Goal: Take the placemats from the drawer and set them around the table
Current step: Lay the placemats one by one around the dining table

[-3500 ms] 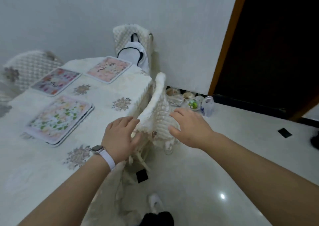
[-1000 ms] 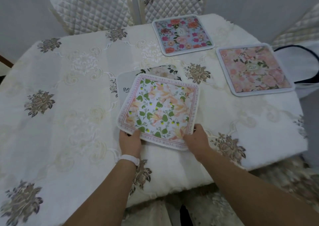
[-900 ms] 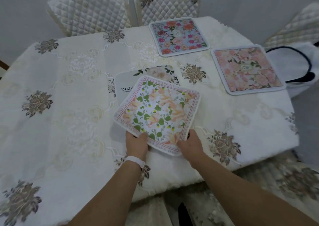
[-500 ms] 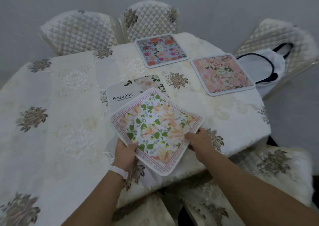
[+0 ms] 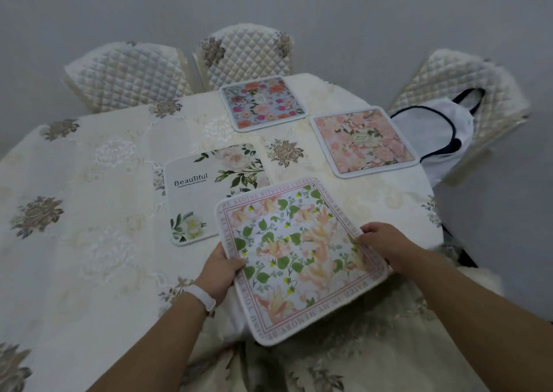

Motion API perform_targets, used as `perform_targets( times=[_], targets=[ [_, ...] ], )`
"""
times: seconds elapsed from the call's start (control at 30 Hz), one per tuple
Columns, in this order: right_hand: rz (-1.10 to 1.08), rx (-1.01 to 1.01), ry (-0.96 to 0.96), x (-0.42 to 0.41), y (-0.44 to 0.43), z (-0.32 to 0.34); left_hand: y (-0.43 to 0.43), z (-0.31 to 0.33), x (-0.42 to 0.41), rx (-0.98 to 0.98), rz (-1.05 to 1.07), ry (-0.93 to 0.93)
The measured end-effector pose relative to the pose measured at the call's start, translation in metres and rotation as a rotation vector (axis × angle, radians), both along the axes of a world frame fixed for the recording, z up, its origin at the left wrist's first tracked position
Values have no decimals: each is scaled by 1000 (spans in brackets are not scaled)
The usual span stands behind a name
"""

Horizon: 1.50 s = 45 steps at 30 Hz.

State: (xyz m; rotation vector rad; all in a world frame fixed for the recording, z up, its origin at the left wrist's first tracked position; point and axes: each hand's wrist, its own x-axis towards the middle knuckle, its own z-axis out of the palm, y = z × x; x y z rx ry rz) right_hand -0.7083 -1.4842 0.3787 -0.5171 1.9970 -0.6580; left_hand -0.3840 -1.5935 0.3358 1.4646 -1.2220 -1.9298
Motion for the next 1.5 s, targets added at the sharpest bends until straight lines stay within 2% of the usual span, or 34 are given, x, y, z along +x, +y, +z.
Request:
perform_targets(
  times=[0.17, 0.53, 0.73, 1.0, 1.07, 1.13, 1.2, 1.23, 1.3, 1.37, 1.43, 1.5],
  targets=[
    [133, 63, 87, -44, 2, -19, 14, -10, -53, 25, 21, -95],
    [224, 86, 95, -137, 10, -48, 29, -32, -158, -36, 145, -324],
    [313, 68, 76, -149, 7, -53, 26, -40, -173, -73, 248, -484],
    [527, 86, 155, -150, 1, -65, 31, -43, -171, -143, 331, -541],
    [586, 125, 208, -150, 1, -67, 35, -43, -171, -180, 341, -558],
    [699, 148, 428, -146, 2, -66, 39, -41, -171, -213, 350, -558],
    [784, 61, 702, -138, 2, -68, 45, -44, -170, -340, 267, -637],
    [817, -8, 782, -132, 2, -69, 52, -47, -170, -440, 154, -715],
    [938, -114, 794, -118, 2, -75, 71, -53, -175, -635, -125, -825],
    [1126, -170, 760, -103, 3, -87, 90, -61, -185, -777, -372, -851],
    [1257, -201, 772, -87, 1, -99, 98, -72, -195, -840, -524, -889],
    [1295, -226, 784, -73, -5, -110, 89, -81, -202, -849, -578, -932]
  ],
)
